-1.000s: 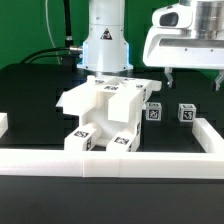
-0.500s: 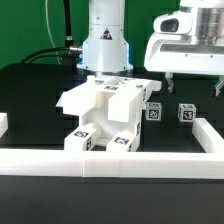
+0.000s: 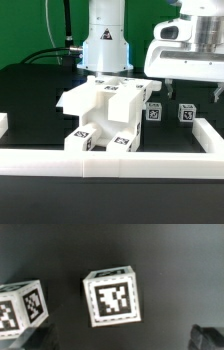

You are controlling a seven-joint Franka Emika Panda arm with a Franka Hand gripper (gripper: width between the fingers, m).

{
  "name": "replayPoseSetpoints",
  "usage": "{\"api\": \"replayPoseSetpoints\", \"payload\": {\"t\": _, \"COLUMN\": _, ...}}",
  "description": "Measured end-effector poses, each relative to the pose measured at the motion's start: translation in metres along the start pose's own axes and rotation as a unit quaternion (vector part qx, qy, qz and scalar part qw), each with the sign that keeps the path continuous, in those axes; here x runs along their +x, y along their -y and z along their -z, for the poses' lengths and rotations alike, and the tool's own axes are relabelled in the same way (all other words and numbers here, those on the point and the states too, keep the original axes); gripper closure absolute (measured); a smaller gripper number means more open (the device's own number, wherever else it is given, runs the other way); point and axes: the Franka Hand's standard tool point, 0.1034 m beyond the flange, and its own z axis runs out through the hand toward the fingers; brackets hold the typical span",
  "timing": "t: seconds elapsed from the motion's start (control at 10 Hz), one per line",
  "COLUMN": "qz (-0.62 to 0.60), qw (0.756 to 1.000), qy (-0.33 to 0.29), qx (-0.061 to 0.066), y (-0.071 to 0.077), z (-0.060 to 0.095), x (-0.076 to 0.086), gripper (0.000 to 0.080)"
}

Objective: Assemble chair

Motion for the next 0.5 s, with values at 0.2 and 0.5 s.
{"api": "replayPoseSetpoints", "payload": {"t": 0.2, "qz": -0.008, "qw": 1.000, "qy": 0.000, "qx": -0.003, "y": -0.0025, "z": -0.0049, "x": -0.0046, "gripper": 0.0150}}
{"api": "replayPoseSetpoints", "payload": {"t": 0.5, "qz": -0.026, "qw": 1.000, "qy": -0.001, "qx": -0.001, "y": -0.0018, "z": -0.0033, "x": -0.0038, "gripper": 0.0150}}
